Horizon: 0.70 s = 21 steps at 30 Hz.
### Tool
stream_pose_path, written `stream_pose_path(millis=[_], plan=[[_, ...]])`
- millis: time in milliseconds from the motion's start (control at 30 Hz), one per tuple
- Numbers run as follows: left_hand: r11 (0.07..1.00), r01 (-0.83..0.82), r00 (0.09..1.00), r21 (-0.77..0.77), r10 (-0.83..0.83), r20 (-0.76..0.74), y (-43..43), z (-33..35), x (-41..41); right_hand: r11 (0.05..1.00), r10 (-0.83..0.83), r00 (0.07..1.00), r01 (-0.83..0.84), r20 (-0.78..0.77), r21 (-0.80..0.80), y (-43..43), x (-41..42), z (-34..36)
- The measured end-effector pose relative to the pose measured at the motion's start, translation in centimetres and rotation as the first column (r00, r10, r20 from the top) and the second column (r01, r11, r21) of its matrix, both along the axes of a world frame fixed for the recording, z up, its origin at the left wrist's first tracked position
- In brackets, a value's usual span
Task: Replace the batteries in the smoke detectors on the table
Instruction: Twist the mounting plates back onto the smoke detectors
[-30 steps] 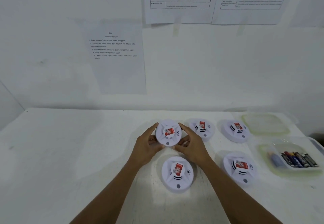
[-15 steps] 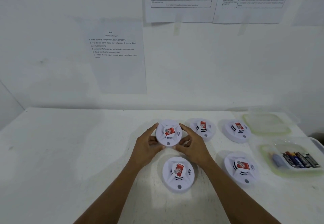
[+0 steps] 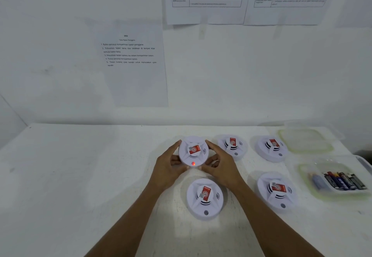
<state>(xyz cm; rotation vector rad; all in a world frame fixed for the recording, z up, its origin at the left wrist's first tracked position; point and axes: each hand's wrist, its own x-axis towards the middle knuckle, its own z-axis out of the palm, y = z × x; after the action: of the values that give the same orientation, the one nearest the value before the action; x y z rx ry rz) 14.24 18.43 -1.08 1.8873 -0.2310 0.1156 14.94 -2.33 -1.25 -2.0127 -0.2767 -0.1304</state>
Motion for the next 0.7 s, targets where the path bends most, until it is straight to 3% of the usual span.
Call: stream_pose_path(millis=[700], plan=[[0.999,-0.003,1.0,0.041,0.003,0.003,0.08,-0.11,0.11,0.999,-0.011,1.0,0.011,0.003,-0.036,-0.03,0.08,-0.12]])
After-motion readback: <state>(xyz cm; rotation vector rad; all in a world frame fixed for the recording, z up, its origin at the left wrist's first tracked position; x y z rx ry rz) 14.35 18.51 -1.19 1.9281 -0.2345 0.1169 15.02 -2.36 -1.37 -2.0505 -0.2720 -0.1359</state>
